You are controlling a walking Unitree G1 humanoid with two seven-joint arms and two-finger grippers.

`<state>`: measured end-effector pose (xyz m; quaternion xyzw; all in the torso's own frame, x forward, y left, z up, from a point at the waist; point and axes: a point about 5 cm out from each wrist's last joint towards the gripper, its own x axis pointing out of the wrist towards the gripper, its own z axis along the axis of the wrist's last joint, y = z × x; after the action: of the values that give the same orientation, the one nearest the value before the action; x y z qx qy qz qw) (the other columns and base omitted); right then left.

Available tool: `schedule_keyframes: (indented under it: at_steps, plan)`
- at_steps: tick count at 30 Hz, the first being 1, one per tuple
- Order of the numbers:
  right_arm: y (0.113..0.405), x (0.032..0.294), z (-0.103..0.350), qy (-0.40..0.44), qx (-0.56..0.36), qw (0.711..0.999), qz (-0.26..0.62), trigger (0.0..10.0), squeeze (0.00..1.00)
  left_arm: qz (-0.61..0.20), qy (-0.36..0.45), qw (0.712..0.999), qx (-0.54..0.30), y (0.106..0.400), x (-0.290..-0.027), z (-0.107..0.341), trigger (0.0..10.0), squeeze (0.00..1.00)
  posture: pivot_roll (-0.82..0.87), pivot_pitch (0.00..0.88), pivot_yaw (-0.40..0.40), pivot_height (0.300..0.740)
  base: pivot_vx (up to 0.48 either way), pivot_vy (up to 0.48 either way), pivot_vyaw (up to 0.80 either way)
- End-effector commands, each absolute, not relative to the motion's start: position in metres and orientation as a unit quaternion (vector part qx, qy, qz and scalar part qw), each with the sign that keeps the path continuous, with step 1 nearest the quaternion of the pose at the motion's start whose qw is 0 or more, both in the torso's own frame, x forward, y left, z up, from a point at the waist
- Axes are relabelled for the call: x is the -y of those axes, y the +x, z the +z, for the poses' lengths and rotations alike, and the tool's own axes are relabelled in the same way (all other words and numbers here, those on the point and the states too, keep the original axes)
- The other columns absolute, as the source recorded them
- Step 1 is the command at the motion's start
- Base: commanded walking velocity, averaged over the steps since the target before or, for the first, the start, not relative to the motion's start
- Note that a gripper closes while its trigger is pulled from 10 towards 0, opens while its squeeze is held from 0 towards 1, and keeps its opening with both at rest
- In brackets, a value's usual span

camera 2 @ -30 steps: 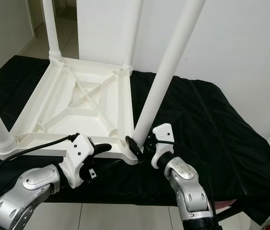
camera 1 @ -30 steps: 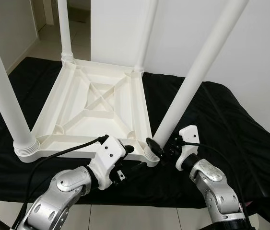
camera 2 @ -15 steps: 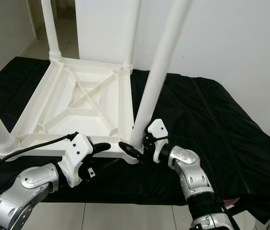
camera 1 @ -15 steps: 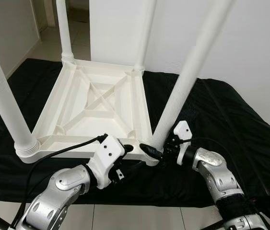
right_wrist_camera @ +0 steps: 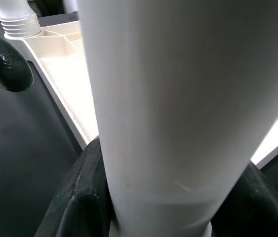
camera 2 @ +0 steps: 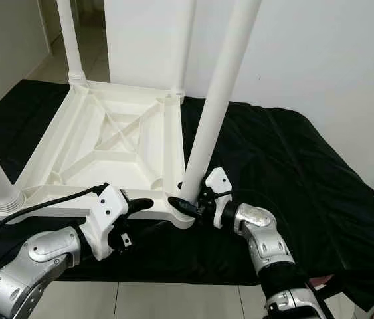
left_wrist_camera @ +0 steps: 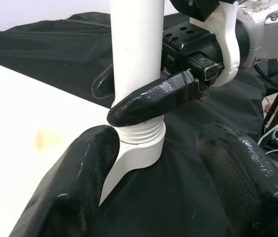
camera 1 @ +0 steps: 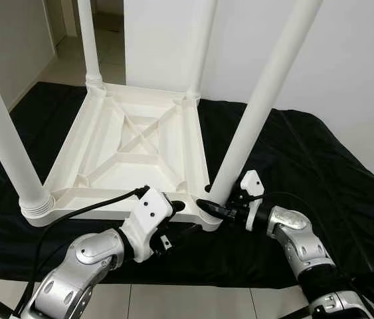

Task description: Building children table

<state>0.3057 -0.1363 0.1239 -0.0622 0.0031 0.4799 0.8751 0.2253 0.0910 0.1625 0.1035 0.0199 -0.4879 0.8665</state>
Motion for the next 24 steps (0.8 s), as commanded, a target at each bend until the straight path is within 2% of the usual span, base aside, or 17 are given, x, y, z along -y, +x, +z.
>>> schedule_keyframes:
  at_steps: [1,3,5,6,8,12,17,18,19,20,24]
  plan:
    - [0.306,0.137,0.119,-0.074,-0.011,0.893,0.443,10.0,0.00,-0.495,0.101,0.863,-0.015,0.224,-0.087,0.165,10.0,0.00,0.06,0.000,-0.110,0.740,0.000,0.000,0.00]
    - [0.308,0.137,0.120,-0.078,-0.008,0.902,0.425,10.0,0.00,-0.494,0.100,0.863,-0.015,0.223,-0.087,0.165,10.0,0.00,0.06,0.000,-0.110,0.740,0.000,0.000,0.00]
    - [0.310,0.135,0.121,-0.065,-0.006,0.926,0.372,10.0,0.00,-0.494,0.096,0.864,-0.017,0.223,-0.087,0.164,10.0,0.00,0.06,0.000,-0.114,0.740,0.000,0.000,0.00]
    - [0.310,0.135,0.121,-0.065,-0.006,0.926,0.372,10.0,0.00,-0.494,0.096,0.864,-0.017,0.223,-0.087,0.164,10.0,0.00,0.06,0.000,-0.114,0.740,0.000,0.000,0.00]
    - [0.307,0.127,0.124,-0.037,0.000,0.950,0.311,10.0,0.00,-0.492,0.095,0.865,-0.018,0.222,-0.087,0.165,10.0,0.00,0.06,0.000,-0.115,0.740,0.000,0.000,0.00]
    - [0.299,0.115,0.126,-0.016,0.020,0.961,0.275,10.0,0.00,-0.492,0.095,0.865,-0.018,0.223,-0.087,0.165,10.0,0.00,0.06,0.000,-0.115,0.740,0.000,0.000,0.00]
    - [0.292,0.104,0.120,0.003,-0.002,0.978,0.210,10.0,0.00,-0.489,0.093,0.867,-0.016,0.225,-0.088,0.166,10.0,0.00,0.05,0.000,-0.108,0.740,0.000,0.000,0.00]
    - [0.289,0.099,0.118,0.016,-0.007,0.980,0.197,10.0,0.35,-0.487,0.092,0.868,-0.015,0.226,-0.088,0.167,10.0,0.00,0.05,0.000,-0.108,0.740,0.000,0.000,0.00]
    - [0.289,0.099,0.118,0.016,-0.007,0.980,0.197,10.0,0.35,-0.487,0.092,0.868,-0.015,0.226,-0.088,0.167,10.0,0.00,0.05,0.000,-0.108,0.740,0.000,0.000,0.00]
    - [0.287,0.095,0.117,0.028,-0.010,0.981,0.191,10.0,1.00,-0.487,0.091,0.869,-0.015,0.226,-0.087,0.167,10.0,0.00,0.05,0.000,-0.108,0.740,0.000,0.000,0.00]
    - [0.285,0.092,0.117,0.040,-0.013,0.982,0.185,10.0,1.00,-0.486,0.090,0.869,-0.014,0.227,-0.087,0.167,10.0,0.00,0.05,0.000,-0.108,0.740,0.000,0.000,0.00]
